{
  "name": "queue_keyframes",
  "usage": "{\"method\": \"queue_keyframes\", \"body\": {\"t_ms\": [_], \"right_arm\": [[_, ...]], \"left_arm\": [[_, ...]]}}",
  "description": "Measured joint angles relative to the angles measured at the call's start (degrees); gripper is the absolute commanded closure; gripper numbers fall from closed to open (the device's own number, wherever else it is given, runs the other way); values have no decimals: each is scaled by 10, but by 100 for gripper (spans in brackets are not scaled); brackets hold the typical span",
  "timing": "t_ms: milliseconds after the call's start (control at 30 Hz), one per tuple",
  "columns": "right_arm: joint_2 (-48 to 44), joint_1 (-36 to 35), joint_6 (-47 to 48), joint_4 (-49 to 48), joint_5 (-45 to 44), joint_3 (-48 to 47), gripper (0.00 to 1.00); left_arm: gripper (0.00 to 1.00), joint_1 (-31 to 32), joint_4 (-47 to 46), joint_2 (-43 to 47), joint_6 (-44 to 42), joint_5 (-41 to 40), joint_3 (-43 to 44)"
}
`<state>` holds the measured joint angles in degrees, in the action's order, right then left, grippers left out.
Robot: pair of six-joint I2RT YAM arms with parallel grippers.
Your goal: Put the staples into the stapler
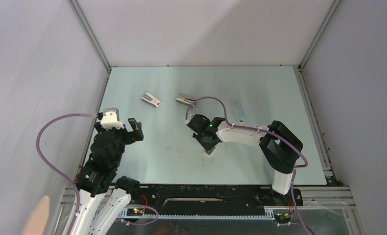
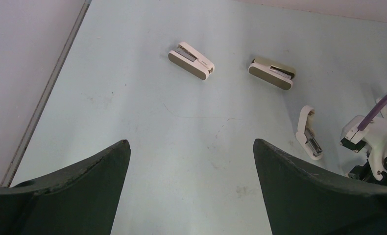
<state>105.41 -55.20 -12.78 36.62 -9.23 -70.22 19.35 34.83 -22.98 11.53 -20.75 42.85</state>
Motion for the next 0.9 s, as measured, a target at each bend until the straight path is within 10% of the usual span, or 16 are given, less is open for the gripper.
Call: {"method": "queue_keyframes", "body": {"t_ms": [900], "right_arm": [[0,2,54,8,19,2,72]], "left_arm": [[2,0,0,0,0,0,0]]}}
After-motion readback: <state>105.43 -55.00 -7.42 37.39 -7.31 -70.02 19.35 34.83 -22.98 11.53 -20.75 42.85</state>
